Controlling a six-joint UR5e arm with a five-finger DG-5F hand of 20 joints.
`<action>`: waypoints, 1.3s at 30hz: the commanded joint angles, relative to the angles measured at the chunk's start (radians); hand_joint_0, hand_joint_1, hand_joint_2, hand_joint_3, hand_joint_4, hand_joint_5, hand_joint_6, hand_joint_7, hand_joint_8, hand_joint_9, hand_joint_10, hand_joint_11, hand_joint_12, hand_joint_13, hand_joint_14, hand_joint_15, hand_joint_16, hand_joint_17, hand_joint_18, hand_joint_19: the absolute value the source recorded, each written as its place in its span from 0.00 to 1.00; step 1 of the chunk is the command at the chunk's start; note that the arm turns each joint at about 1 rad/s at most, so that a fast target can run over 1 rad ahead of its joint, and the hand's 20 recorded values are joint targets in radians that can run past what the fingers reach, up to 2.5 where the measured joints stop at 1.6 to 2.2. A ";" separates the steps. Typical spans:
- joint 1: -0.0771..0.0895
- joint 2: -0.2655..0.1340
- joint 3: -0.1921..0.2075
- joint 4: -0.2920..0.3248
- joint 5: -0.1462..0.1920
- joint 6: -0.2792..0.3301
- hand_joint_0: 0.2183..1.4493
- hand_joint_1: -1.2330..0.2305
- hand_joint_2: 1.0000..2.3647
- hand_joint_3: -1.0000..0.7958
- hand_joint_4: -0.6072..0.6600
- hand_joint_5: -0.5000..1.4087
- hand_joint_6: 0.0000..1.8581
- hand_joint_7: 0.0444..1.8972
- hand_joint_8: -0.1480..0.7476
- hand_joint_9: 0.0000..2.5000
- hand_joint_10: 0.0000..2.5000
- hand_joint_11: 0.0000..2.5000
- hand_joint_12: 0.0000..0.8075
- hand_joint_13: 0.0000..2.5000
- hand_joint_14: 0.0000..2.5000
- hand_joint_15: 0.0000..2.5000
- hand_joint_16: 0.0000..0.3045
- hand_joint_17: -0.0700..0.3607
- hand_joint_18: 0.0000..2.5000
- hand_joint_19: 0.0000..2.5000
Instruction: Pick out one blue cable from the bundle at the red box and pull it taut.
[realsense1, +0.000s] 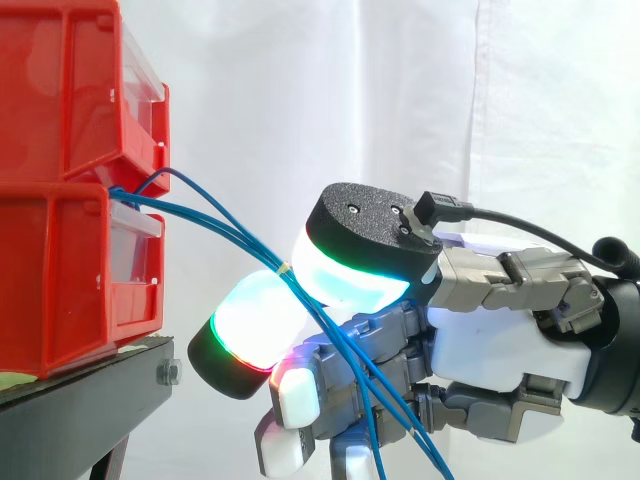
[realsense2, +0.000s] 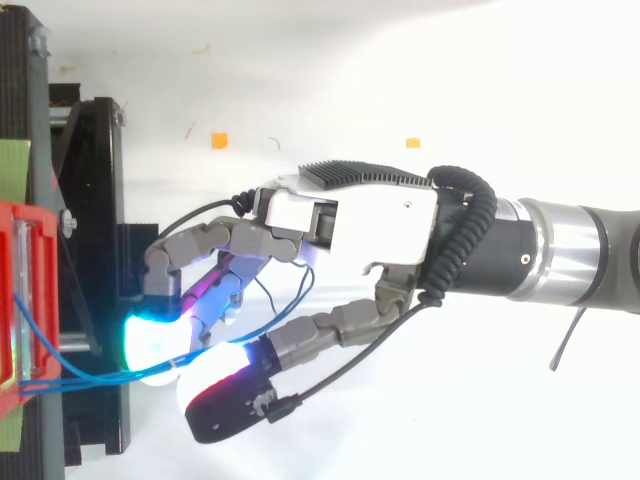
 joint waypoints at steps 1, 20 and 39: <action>-0.001 0.000 0.000 0.000 -0.001 0.000 0.34 0.41 0.01 0.43 0.59 0.20 0.36 0.54 0.49 0.41 0.01 0.23 0.44 0.37 0.01 0.21 0.16 0.42 0.36 0.35; -0.004 0.000 0.000 0.000 -0.008 0.000 0.33 0.44 0.01 0.37 0.59 0.19 0.48 0.45 0.51 0.45 0.01 0.26 0.44 0.40 0.01 0.22 0.16 0.41 0.38 0.35; -0.004 0.001 0.003 0.002 -0.028 0.049 0.35 0.28 0.02 0.57 0.49 0.21 0.50 0.55 0.55 0.52 0.01 0.28 0.47 0.47 0.01 0.24 0.18 0.45 0.47 0.36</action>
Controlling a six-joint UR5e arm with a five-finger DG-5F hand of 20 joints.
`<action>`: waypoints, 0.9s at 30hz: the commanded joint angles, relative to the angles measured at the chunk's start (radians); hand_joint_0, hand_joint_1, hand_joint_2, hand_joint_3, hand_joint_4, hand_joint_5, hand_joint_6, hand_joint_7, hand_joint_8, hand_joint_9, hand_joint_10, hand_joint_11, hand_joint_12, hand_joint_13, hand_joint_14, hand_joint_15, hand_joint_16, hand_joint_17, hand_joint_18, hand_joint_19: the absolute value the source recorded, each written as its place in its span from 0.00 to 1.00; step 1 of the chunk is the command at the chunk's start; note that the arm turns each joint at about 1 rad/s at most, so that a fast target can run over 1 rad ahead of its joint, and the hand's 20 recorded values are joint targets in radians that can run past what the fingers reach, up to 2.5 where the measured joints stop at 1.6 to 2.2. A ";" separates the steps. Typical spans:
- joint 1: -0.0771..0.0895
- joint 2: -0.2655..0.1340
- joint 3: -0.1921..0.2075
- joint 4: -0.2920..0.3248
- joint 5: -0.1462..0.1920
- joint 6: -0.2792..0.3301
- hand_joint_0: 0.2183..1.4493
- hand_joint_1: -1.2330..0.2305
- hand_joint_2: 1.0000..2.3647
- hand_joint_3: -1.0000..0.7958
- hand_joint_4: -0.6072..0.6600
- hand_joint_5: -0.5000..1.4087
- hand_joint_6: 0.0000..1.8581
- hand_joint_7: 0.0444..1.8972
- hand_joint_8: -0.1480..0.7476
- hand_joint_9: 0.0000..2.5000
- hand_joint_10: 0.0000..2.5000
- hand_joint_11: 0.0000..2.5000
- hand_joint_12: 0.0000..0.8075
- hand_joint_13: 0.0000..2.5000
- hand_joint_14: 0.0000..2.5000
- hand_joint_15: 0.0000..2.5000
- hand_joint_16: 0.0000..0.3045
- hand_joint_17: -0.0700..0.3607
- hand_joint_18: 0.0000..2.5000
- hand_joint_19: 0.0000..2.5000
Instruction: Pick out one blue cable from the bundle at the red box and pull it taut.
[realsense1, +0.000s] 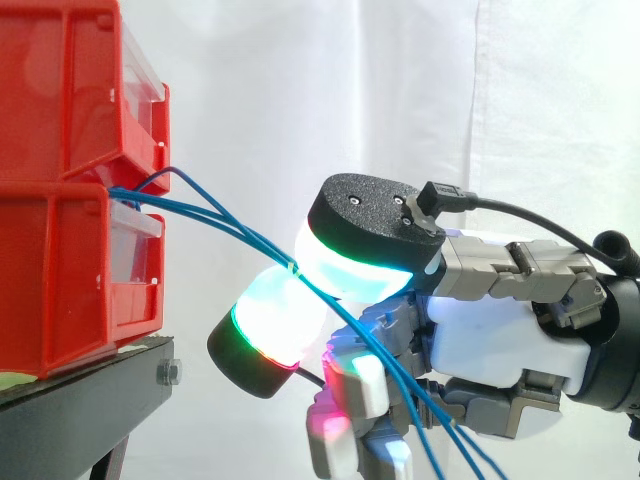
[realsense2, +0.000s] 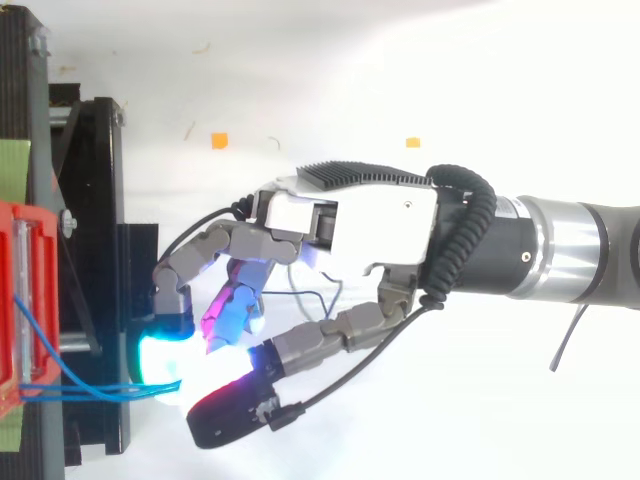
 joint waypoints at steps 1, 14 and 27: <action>0.000 0.001 0.004 -0.010 -0.006 0.061 0.35 0.28 0.02 0.57 0.50 0.21 0.50 0.55 0.55 0.52 0.01 0.28 0.47 0.47 0.01 0.24 0.18 0.45 0.47 0.36; 0.000 0.001 0.031 -0.076 -0.022 0.142 0.34 0.35 0.01 0.34 0.57 0.20 0.49 0.51 0.52 0.50 0.01 0.28 0.45 0.45 0.01 0.24 0.17 0.43 0.45 0.37; 0.000 0.000 0.031 -0.081 -0.020 0.142 0.34 0.39 0.00 0.28 0.55 0.21 0.48 0.54 0.51 0.53 0.01 0.28 0.44 0.46 0.01 0.25 0.16 0.42 0.45 0.37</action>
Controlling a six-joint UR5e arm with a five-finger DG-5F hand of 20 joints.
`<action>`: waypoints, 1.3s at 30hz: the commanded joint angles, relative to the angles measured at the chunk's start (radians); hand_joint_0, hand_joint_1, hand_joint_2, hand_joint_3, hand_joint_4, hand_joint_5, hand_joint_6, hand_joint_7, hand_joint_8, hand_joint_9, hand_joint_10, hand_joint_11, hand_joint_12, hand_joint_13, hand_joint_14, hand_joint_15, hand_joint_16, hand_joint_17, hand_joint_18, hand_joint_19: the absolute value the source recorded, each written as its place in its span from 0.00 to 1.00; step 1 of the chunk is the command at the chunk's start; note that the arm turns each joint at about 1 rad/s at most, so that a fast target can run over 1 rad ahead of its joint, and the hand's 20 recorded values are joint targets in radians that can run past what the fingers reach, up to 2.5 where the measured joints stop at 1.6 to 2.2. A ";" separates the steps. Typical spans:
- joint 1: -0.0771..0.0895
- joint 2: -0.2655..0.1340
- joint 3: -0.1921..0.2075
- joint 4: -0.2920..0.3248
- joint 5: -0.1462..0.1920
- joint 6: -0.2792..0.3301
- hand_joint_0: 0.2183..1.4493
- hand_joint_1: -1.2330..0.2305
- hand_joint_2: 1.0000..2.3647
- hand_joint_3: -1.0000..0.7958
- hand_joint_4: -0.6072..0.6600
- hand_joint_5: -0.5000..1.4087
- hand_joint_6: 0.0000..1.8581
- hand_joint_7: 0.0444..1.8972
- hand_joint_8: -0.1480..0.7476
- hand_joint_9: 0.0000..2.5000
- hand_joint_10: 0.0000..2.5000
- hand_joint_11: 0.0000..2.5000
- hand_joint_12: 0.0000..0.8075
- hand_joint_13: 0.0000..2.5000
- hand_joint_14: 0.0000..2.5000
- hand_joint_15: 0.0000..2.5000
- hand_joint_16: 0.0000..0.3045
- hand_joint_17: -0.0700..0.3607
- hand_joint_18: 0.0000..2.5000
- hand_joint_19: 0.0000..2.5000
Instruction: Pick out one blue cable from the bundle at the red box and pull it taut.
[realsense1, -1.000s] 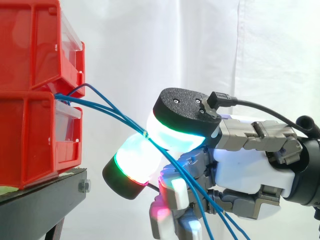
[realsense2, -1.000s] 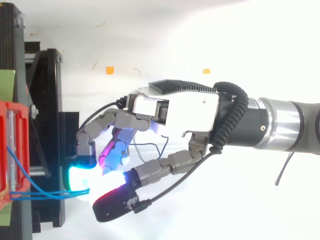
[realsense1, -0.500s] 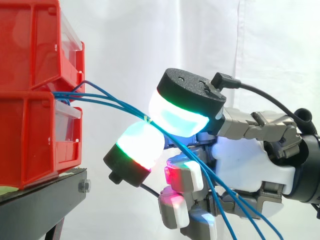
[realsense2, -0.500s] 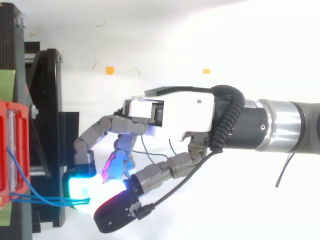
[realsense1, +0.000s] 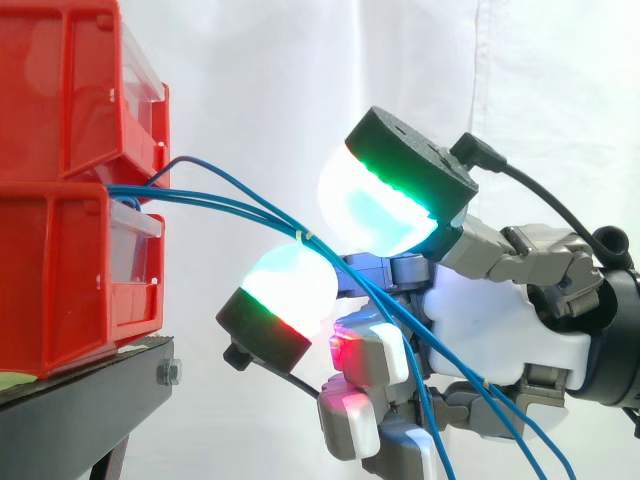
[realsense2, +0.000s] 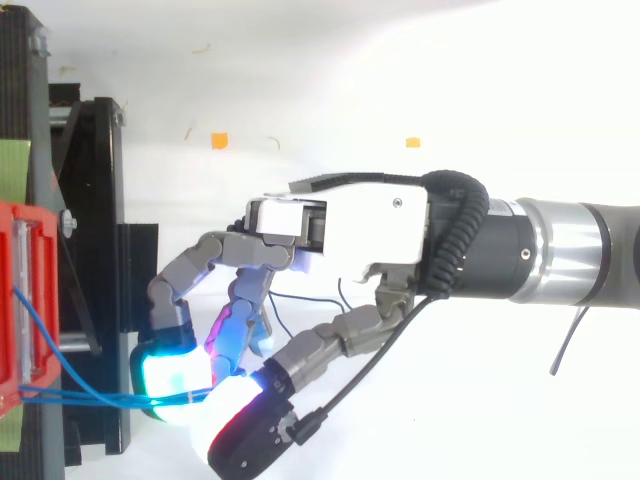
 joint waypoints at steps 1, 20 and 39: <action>0.000 -0.001 0.000 0.000 0.000 0.000 0.35 0.39 0.00 0.29 0.55 0.21 0.48 0.54 0.51 0.53 0.01 0.28 0.44 0.47 0.01 0.25 0.16 0.42 0.45 0.37; -0.009 0.002 0.008 -0.046 -0.034 0.038 0.38 0.25 0.01 0.43 0.57 0.22 0.49 0.56 0.53 0.56 0.01 0.30 0.44 0.48 0.01 0.25 0.16 0.42 0.47 0.37; -0.038 0.002 0.100 -0.230 -0.083 0.023 0.46 0.21 0.00 0.28 0.38 0.22 0.51 0.59 0.50 0.57 0.01 0.32 0.43 0.50 0.01 0.27 0.16 0.42 0.50 0.39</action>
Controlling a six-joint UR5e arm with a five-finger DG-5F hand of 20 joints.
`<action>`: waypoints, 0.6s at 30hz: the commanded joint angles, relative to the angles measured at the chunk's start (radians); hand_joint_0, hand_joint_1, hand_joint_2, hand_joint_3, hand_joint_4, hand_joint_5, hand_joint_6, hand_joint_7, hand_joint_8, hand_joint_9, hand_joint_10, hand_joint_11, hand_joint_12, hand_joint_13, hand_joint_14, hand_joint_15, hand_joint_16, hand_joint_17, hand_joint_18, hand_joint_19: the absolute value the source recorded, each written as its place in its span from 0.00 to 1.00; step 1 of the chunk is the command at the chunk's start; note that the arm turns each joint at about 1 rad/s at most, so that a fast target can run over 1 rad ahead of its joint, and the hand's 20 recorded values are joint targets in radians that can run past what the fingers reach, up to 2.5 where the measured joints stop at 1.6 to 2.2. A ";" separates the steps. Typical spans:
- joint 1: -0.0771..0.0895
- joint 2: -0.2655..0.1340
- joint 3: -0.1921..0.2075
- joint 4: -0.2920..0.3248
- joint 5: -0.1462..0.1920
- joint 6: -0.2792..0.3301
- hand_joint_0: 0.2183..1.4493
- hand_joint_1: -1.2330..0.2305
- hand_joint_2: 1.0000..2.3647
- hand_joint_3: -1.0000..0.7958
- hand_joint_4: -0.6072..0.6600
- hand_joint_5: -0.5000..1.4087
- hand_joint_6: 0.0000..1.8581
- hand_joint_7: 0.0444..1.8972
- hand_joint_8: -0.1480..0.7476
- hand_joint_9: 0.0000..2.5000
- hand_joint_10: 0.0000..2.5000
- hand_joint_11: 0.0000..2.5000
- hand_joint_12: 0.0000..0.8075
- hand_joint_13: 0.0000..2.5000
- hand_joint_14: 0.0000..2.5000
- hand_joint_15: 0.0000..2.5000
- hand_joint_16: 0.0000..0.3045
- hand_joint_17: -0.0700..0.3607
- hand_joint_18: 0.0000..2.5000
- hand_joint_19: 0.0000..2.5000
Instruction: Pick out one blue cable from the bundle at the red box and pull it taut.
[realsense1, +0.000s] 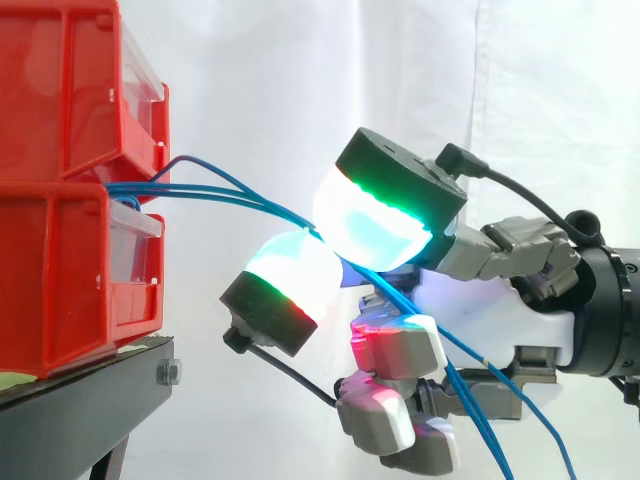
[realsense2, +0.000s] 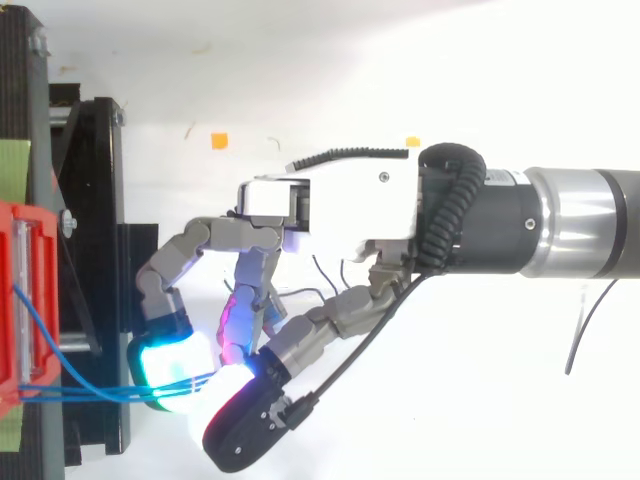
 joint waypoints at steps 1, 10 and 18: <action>-0.004 0.000 0.006 -0.014 -0.006 -0.003 0.46 0.21 0.00 0.28 0.38 0.22 0.51 0.59 0.49 0.57 0.01 0.32 0.43 0.50 0.01 0.27 0.16 0.42 0.50 0.39; -0.007 -0.001 0.014 -0.040 -0.023 -0.003 0.32 0.28 0.00 0.28 0.47 0.22 0.49 0.53 0.50 0.60 0.01 0.32 0.45 0.52 0.01 0.28 0.18 0.45 0.52 0.40; -0.007 0.000 0.019 -0.042 -0.023 -0.006 0.29 0.33 0.00 0.28 0.44 0.23 0.45 0.51 0.49 0.61 0.01 0.31 0.45 0.53 0.01 0.28 0.19 0.46 0.52 0.41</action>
